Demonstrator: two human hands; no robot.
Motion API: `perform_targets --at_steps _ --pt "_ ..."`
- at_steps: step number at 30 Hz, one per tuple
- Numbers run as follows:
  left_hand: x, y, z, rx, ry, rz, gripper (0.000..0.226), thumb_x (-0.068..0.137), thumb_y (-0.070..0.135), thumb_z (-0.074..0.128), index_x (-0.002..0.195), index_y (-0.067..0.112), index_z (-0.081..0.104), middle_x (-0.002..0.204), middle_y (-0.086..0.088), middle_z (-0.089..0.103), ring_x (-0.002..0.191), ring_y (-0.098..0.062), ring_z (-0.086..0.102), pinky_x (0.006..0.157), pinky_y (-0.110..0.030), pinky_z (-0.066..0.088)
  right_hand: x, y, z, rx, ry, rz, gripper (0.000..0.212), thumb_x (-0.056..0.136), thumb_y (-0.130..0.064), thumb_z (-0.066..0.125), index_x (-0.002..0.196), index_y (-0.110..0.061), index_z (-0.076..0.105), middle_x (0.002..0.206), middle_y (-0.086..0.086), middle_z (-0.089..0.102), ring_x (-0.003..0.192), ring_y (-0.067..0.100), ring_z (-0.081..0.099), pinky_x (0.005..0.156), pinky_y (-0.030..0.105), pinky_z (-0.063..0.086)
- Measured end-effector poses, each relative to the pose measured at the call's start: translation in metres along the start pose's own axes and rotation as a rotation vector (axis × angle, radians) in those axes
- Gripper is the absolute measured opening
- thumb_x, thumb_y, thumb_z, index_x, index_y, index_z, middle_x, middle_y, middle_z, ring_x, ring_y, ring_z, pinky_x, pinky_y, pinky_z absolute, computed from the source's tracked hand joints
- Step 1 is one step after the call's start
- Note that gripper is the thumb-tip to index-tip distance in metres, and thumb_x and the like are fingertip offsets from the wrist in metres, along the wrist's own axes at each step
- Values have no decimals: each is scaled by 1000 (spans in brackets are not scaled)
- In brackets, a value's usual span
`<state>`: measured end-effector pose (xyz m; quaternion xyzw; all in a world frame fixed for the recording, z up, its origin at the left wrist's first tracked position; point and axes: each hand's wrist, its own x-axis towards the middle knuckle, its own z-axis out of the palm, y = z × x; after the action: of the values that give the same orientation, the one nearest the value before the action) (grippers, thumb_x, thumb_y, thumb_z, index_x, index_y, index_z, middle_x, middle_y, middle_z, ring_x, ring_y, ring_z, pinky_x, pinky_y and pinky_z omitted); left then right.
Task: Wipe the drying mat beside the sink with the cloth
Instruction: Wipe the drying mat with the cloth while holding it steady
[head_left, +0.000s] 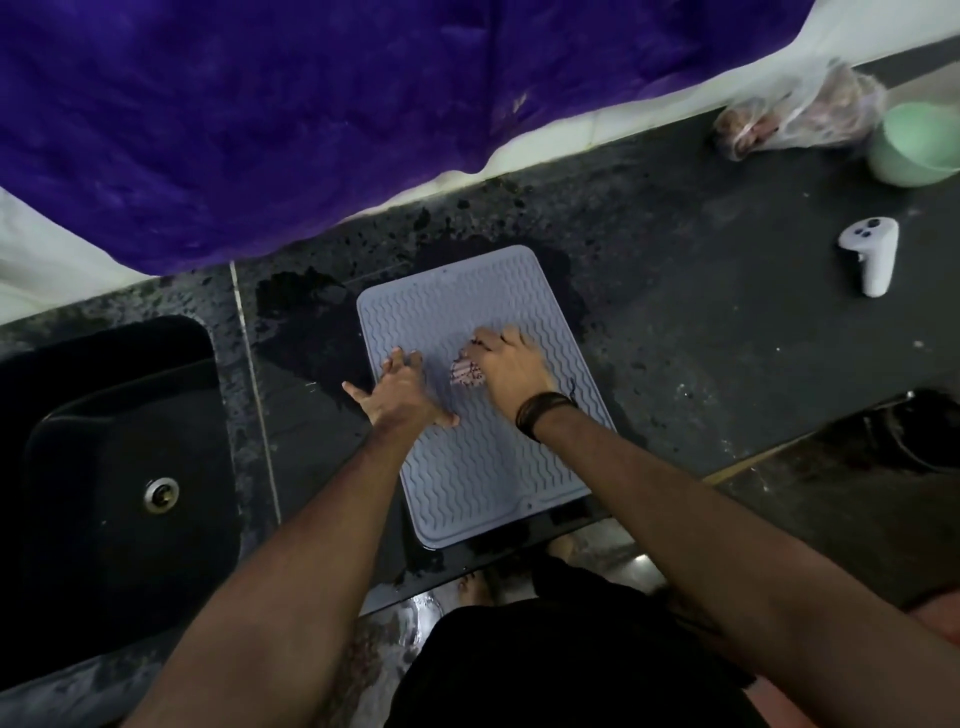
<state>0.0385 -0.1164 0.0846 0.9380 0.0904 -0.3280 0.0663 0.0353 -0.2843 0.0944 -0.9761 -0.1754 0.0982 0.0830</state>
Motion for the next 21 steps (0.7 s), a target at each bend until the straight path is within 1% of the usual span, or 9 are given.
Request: perform_targets --at_steps 2,4,7,10,12,16,19,20,21 --pt "2 0 2 20 2 -4 131 67 65 84 162 27 3 170 5 -11 157 -17 2 115 -74 -3 5 7 14 -23 -83 -6 50 89 -10 55 138 -18 48 153 7 32 134 32 31 108 46 28" --pt "5 -1 6 49 25 13 134 66 66 83 163 25 0 170 1 -13 157 -19 -6 116 -70 -7 0 16 28 -1 -76 -13 56 87 -8 57 140 -20 45 155 6 30 136 32 28 109 49 27" --pt "11 -6 10 27 75 128 140 67 63 84 162 24 -11 167 -5 -26 154 -25 -23 120 -53 -13 4 21 34 -6 -85 -46 61 83 -10 62 141 -22 45 154 4 32 134 30 31 109 48 28" --pt "18 -8 7 2 -46 246 138 74 57 83 159 20 -20 163 -7 -35 151 -25 -29 123 -45 -11 7 25 32 -5 -95 -76 61 83 -11 61 141 -22 44 154 3 31 134 31 31 109 46 29" --pt "23 -7 8 -12 -108 244 138 76 57 81 157 21 -25 160 -5 -40 149 -24 -33 122 -44 -11 4 27 32 11 -77 -101 60 86 -10 58 142 -22 42 155 3 29 135 30 30 109 46 28" --pt "26 -5 14 -40 -162 195 142 73 71 75 153 26 -34 153 0 -50 143 -22 -43 121 -46 -16 -18 41 28 33 -69 -165 58 88 -8 52 143 -22 42 156 2 29 135 29 32 109 45 30" --pt "28 -5 20 -57 -132 210 143 73 70 77 153 27 -34 154 0 -50 144 -23 -43 120 -47 -18 -48 52 25 35 -7 -205 55 80 -5 63 133 -19 56 146 6 46 123 31 50 100 46 44" --pt "29 -5 22 -65 -113 209 144 72 69 78 153 28 -34 154 0 -49 144 -22 -42 121 -47 -18 -53 56 24 38 -18 -212 54 79 -6 64 131 -19 59 144 6 49 121 31 52 99 46 45" --pt "30 -5 24 -70 -103 204 144 71 68 79 153 29 -33 154 0 -49 144 -22 -42 121 -47 -17 -52 58 22 51 -44 -221 52 81 -8 62 131 -20 58 145 5 47 124 30 49 102 45 42"
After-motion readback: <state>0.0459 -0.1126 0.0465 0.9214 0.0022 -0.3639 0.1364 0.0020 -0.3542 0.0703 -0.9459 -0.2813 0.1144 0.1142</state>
